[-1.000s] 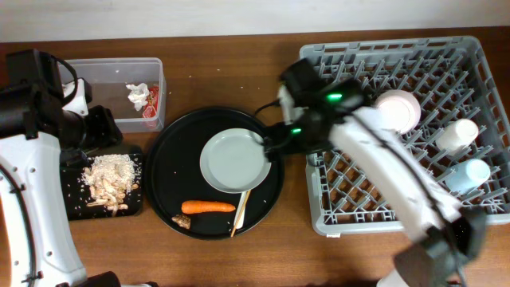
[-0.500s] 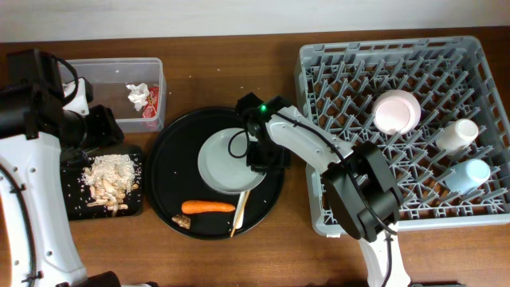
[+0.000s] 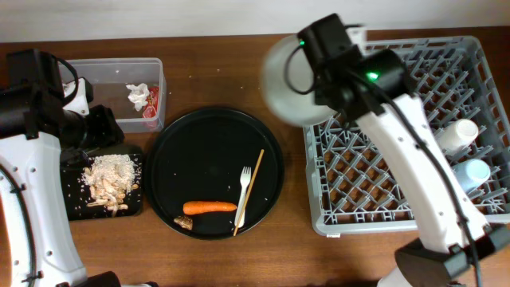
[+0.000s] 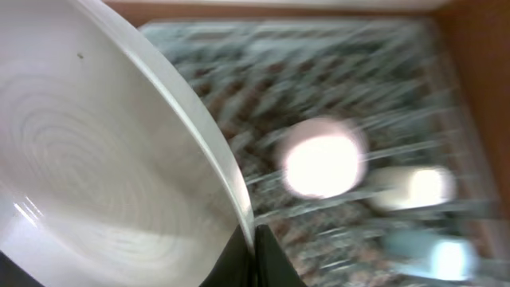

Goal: Sort waste into correct bins and load items into the dishwasher rack
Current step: 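Grasp the grey plate with the right gripper and stand it in the rack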

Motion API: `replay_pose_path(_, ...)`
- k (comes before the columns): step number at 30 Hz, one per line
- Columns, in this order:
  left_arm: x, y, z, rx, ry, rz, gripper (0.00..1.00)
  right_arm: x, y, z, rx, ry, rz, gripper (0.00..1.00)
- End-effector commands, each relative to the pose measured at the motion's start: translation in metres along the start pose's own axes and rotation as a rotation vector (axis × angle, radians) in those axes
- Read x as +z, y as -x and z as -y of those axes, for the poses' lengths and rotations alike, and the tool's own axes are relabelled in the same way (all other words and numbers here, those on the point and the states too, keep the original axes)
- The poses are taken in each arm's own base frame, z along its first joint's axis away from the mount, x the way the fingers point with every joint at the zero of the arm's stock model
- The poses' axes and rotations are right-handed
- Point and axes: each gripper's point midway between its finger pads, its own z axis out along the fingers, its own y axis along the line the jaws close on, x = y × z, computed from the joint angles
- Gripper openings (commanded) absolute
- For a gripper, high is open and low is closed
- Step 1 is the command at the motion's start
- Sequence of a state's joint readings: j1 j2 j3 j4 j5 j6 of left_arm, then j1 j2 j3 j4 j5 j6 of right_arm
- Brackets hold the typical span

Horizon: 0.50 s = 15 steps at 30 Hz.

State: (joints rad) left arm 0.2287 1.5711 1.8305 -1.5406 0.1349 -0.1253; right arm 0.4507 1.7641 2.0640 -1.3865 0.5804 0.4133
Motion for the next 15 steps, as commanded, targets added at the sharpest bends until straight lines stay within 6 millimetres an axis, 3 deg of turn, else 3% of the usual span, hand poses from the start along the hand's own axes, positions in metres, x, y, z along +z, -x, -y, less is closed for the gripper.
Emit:
replay_pose_path(1,0.000,0.000,0.001,-0.005,-0.010,0.001,0.57,0.004,0.027,0.079,-0.019,-0.494,0.138,0.04)
replay_pose_path(3,0.000,0.000,0.001,-0.005,-0.010,0.001,0.57,0.023,0.022,0.097,0.014,-0.621,0.126,0.04)
replay_pose_path(4,0.000,0.000,0.001,-0.005,-0.010,0.001,0.57,0.043,0.013,0.107,-0.005,-0.693,0.087,0.04)
replay_pose_path(7,0.000,0.000,0.001,-0.005,-0.010,0.001,0.57,0.087,-0.009,0.112,-0.029,-0.762,-0.001,0.04)
replay_pose_path(12,0.000,0.000,0.001,-0.005,-0.010,0.001,0.57,0.142,-0.046,0.078,-0.075,-0.668,-0.152,0.04)
replay_pose_path(15,0.000,0.000,0.001,-0.005,-0.010,0.002,0.57,0.143,-0.050,0.047,-0.074,-0.574,-0.155,0.04)
